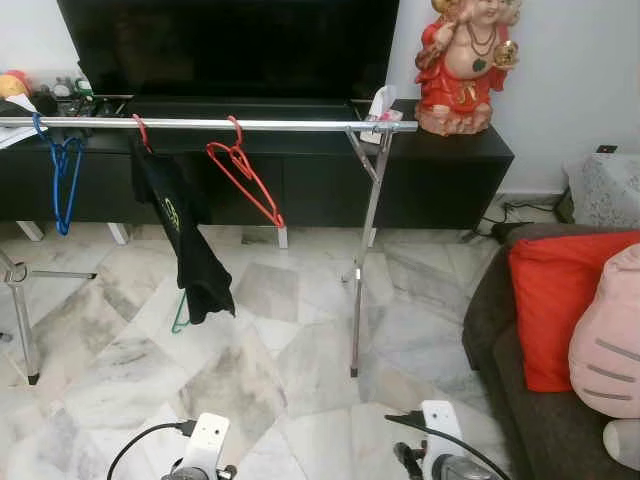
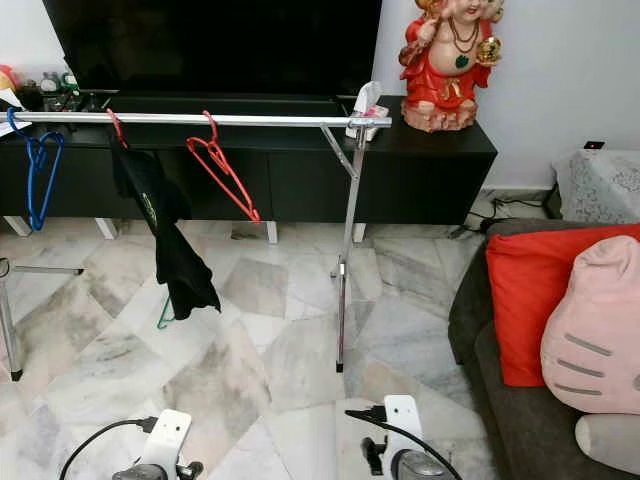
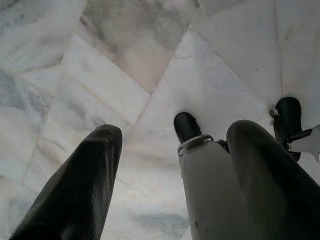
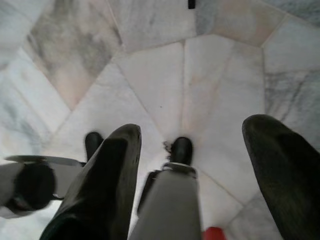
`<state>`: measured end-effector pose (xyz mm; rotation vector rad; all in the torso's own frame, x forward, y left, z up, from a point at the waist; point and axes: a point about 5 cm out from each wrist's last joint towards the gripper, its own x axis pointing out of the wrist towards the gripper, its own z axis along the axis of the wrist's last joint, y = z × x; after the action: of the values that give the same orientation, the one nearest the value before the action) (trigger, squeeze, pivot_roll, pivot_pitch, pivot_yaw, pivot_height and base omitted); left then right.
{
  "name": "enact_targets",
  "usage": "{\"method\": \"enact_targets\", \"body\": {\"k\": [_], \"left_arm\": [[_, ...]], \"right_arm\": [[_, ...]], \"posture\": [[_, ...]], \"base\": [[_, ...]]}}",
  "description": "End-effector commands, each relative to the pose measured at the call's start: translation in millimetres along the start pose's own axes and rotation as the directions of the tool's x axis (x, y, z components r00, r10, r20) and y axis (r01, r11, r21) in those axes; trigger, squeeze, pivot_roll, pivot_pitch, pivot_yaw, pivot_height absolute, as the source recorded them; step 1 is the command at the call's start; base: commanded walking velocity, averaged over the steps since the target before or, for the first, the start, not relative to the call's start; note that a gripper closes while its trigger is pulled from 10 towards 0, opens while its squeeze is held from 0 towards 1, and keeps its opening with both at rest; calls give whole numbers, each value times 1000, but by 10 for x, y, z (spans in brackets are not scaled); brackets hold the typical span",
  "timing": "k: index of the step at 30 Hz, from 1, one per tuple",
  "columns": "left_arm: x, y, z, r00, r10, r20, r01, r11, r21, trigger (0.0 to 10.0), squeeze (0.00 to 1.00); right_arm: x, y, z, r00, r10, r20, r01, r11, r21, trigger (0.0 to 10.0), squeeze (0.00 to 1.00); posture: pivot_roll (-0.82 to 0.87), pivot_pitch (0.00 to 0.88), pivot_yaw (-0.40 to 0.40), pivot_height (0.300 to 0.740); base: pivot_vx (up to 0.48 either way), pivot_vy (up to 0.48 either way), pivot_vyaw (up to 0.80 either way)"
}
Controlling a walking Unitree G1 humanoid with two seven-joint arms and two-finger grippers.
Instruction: Hang hanger
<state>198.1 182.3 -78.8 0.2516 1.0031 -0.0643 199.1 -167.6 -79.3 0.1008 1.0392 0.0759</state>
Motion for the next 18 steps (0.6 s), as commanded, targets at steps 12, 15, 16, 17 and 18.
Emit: {"method": "enact_targets", "body": {"k": [12,15,16,17,18], "left_arm": [[-3,21,121,994,21,108,-5,990,-143,10000,0],[-5,30,154,991,38,131,-20,990,-140,10000,0],[-5,30,154,991,38,131,-20,990,-140,10000,0],[-5,47,380,977,52,209,-23,990,-140,10000,0],[-26,57,659,950,69,305,-25,989,-145,10000,0]], "right_arm": [[-10,-3,457,981,-30,190,19,998,63,10000,0],[-17,-14,509,978,-31,206,18,998,67,10000,0],[-17,-14,509,978,-31,206,18,998,67,10000,0],[-18,-16,518,978,-31,207,17,998,66,10000,0],[-18,-16,523,978,-28,207,15,998,63,10000,0]], "posture": [[-86,0,-40,740],[-89,0,-40,740],[-89,0,-40,740],[-91,0,-39,740],[-90,0,-40,740]], "base": [[0,0,0],[0,0,0],[0,0,0],[0,0,0],[0,0,0]]}}
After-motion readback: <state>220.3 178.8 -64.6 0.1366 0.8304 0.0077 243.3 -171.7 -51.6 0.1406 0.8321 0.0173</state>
